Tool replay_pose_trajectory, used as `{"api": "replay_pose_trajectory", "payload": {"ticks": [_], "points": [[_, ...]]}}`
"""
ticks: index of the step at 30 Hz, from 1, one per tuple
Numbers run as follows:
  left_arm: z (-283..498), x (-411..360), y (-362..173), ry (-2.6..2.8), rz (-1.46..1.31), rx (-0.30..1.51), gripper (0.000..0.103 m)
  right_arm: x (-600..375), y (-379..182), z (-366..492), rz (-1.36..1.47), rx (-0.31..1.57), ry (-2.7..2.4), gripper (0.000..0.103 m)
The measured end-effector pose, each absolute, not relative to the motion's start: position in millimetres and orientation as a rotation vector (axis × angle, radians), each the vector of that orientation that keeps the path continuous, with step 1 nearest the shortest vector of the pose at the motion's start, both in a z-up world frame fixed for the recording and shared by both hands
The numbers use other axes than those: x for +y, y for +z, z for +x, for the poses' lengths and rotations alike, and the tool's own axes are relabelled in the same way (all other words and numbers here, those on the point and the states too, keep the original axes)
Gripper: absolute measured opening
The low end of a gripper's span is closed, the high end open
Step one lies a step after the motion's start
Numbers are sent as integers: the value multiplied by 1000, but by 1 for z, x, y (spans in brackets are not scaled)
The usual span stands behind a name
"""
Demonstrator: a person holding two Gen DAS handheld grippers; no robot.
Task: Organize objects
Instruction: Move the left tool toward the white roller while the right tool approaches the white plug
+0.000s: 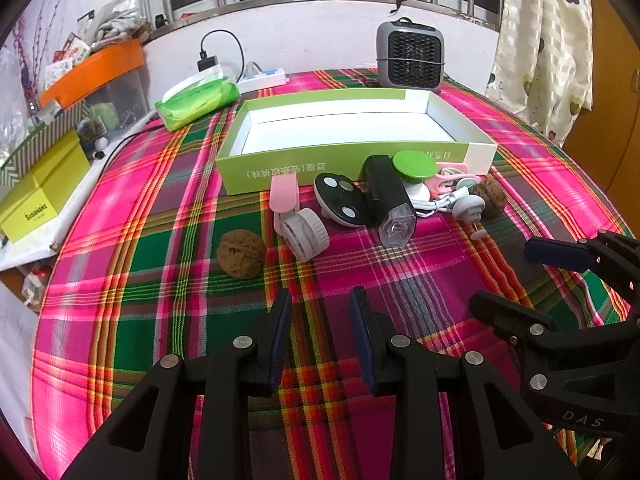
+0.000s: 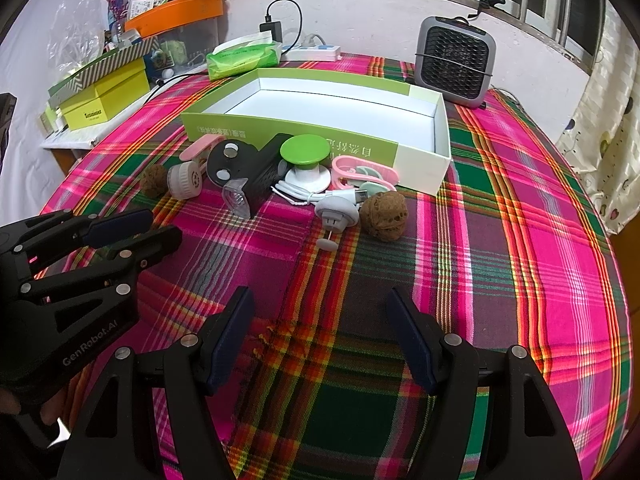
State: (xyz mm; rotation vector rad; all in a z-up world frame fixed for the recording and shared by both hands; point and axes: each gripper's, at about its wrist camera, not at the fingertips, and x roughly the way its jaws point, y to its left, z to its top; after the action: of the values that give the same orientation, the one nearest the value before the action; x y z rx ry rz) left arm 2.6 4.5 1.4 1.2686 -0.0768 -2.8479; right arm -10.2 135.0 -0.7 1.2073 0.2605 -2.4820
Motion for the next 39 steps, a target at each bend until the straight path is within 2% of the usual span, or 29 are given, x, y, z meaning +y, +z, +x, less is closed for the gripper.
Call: {"api": "replay_pose_trajectory", "payload": {"ticks": [39], "points": [[-12,-27,12,-2934,1248,141,28,149,7,-32,1177,144,-2447,69]]}}
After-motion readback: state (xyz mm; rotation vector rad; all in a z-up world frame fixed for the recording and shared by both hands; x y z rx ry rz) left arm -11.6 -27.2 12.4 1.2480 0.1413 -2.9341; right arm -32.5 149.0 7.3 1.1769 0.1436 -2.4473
